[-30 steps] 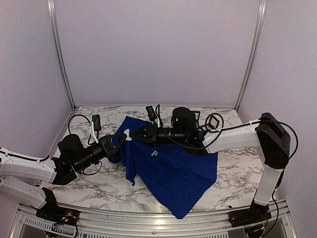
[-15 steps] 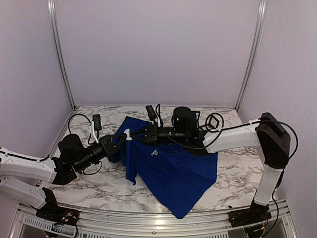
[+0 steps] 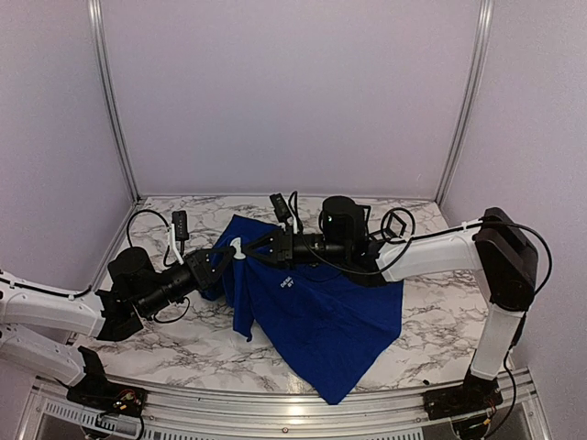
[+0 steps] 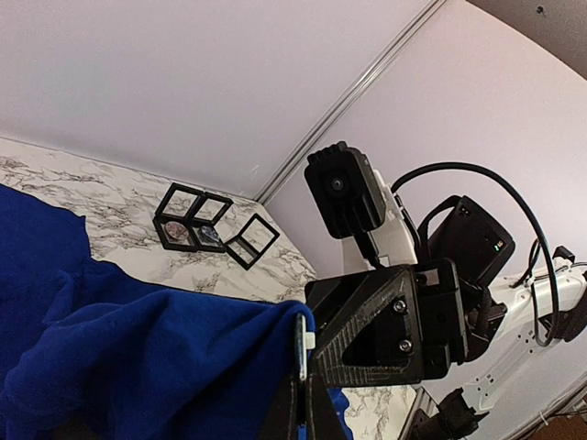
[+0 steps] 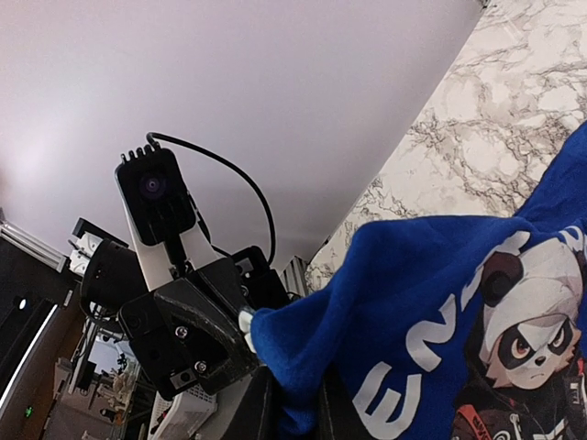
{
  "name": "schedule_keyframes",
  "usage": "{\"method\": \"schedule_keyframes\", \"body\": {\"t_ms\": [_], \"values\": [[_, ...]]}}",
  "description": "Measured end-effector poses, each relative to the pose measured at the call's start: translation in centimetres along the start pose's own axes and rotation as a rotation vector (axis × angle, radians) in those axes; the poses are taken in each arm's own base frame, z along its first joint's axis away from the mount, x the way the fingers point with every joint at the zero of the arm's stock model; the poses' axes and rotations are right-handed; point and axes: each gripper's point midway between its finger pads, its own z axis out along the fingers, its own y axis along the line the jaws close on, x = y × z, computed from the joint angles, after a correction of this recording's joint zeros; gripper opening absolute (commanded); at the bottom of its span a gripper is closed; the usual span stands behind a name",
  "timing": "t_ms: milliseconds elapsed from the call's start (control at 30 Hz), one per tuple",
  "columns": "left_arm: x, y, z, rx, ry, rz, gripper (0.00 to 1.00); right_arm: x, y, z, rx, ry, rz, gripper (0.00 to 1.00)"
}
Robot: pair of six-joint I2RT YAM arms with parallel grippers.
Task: Remove the brooch from the garment
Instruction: Open the brooch with the flattened clothing.
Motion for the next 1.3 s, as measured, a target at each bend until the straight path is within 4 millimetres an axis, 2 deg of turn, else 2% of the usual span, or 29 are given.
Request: {"method": "schedule_keyframes", "body": {"t_ms": [600, 1300], "values": [[0.2, -0.1, 0.0, -0.001, 0.008, 0.001, 0.00, 0.3, 0.0, 0.0, -0.009, 0.037, -0.038, 0.17], [1.1, 0.7, 0.0, -0.037, 0.040, 0.003, 0.00, 1.1, -1.0, -0.1, 0.026, 0.069, -0.056, 0.20]]}}
